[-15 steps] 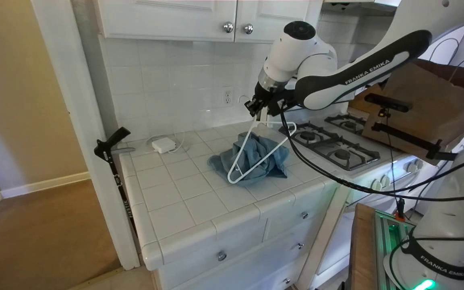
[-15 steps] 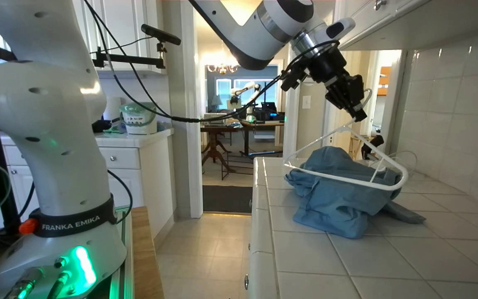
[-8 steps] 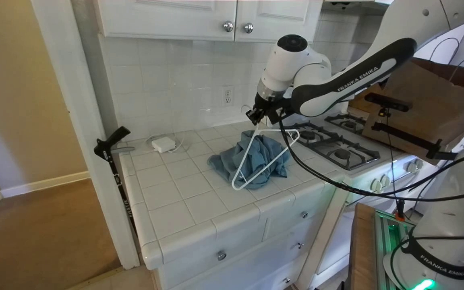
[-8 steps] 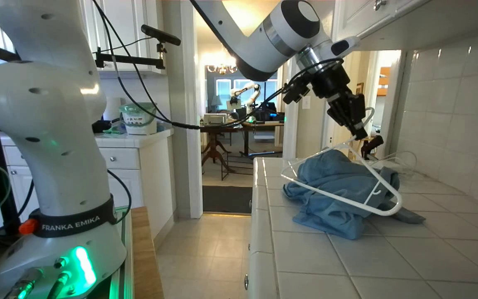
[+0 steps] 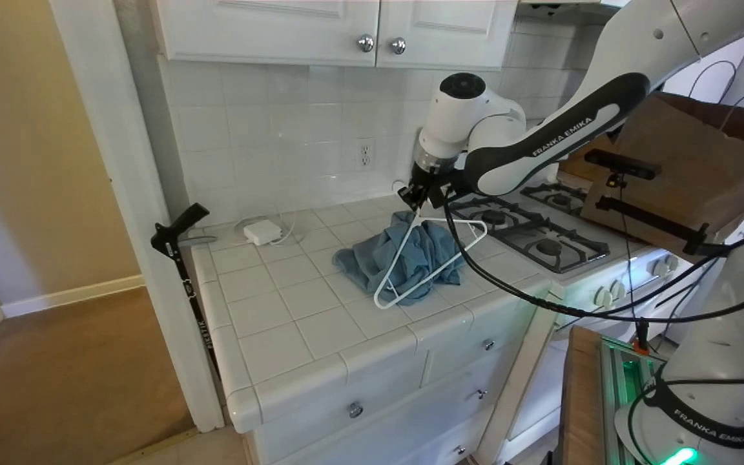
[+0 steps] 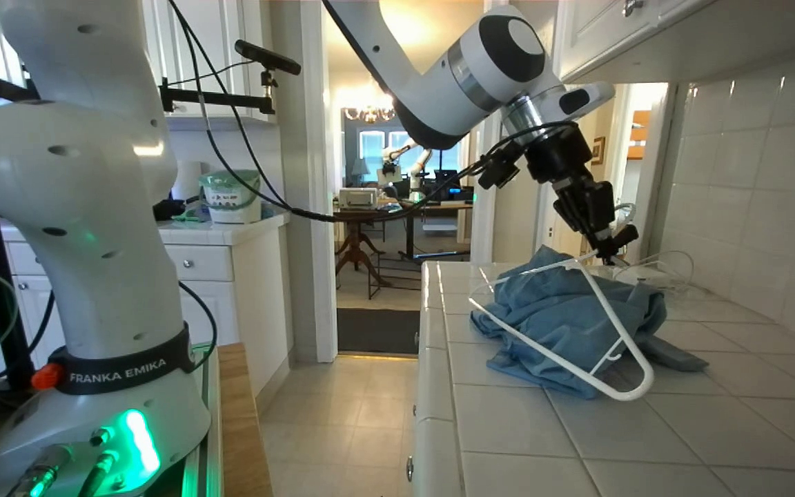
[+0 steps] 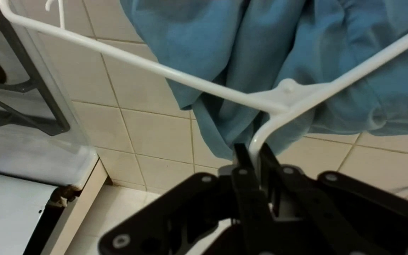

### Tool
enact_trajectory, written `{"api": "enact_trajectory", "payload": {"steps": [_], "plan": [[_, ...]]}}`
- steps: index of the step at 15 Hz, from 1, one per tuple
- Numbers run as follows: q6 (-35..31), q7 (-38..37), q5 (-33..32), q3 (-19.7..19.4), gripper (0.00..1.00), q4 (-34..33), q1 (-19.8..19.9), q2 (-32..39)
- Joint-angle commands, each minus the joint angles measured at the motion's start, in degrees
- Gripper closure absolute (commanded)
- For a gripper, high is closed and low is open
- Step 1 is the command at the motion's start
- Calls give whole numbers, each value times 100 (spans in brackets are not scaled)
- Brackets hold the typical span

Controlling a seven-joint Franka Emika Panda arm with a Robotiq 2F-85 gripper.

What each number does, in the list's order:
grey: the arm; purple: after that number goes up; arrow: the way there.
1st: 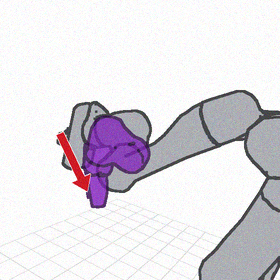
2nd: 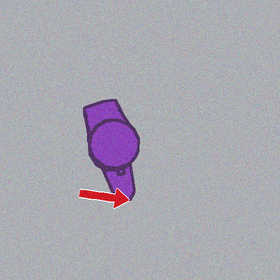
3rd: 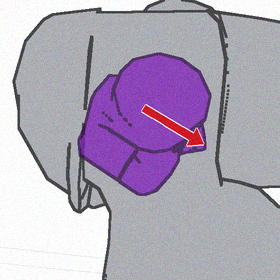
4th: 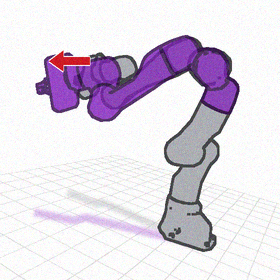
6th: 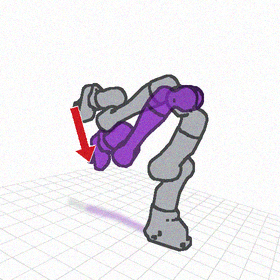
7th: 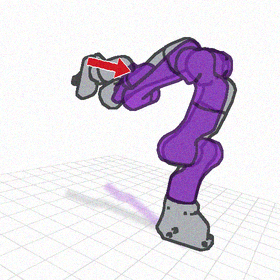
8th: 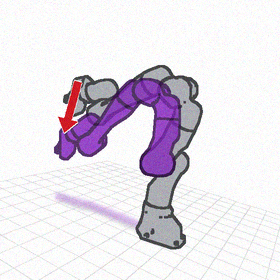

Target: Put the white hanger on the counter.

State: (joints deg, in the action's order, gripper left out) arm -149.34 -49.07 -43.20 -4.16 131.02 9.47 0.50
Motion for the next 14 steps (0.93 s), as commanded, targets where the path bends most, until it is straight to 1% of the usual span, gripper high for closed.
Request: {"api": "enact_trajectory", "payload": {"steps": [1,3,4,5,7,9,12,14], "plan": [[23,-394,-185,-130,59,-167,-111,139],[42,-376,-122,-126,45,-228,-139,58],[167,-223,15,-94,38,-254,-171,-34],[201,-199,9,-71,30,-252,-202,-147],[372,39,177,1,16,-192,-293,-453],[736,416,487,101,2,-118,-409,-799],[1474,999,1213,290,0,-64,-589,-1397],[2140,1326,1629,441,0,-184,-653,-1760]]}}
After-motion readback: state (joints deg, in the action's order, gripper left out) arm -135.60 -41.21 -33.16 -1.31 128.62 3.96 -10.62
